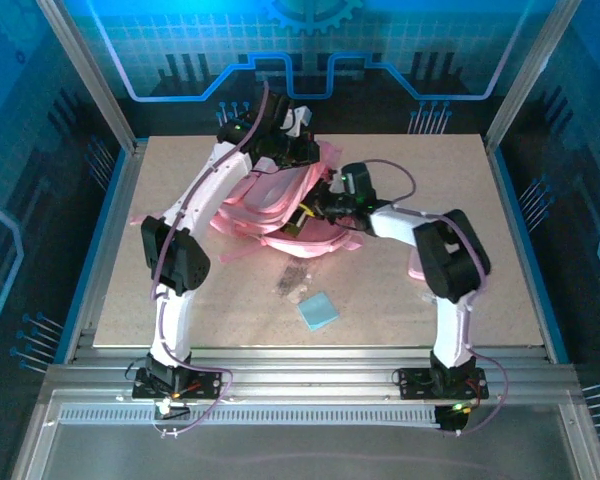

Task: Pack the student bag

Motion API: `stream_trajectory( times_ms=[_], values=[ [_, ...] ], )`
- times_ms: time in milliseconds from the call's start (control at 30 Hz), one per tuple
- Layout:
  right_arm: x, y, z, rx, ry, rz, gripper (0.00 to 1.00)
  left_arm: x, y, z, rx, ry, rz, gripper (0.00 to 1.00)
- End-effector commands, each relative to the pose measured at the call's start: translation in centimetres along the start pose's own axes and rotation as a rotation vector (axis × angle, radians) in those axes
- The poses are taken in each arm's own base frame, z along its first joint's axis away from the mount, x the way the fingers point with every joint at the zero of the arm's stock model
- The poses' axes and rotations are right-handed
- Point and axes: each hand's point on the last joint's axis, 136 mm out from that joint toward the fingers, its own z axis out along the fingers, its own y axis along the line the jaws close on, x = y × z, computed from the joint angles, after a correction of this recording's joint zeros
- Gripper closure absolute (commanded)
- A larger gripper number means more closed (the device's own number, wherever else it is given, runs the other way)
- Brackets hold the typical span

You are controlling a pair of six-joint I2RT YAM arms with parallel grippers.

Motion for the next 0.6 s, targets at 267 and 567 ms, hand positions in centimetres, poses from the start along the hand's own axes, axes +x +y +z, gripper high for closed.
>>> stream_trajectory(
  times_ms=[267, 567],
  values=[
    [-1.2, -1.5, -2.5, 0.099, -0.014, -0.047, 0.59, -3.6, -2.5, -0.8, 0.112, -0.127, 0.002, 1.0],
    [1.0, -4.0, -17.9, 0.437, -0.113, -0.198, 0.34, -2.6, 0.8, 5.2, 0.101, -0.101, -0.095, 1.0]
  ],
)
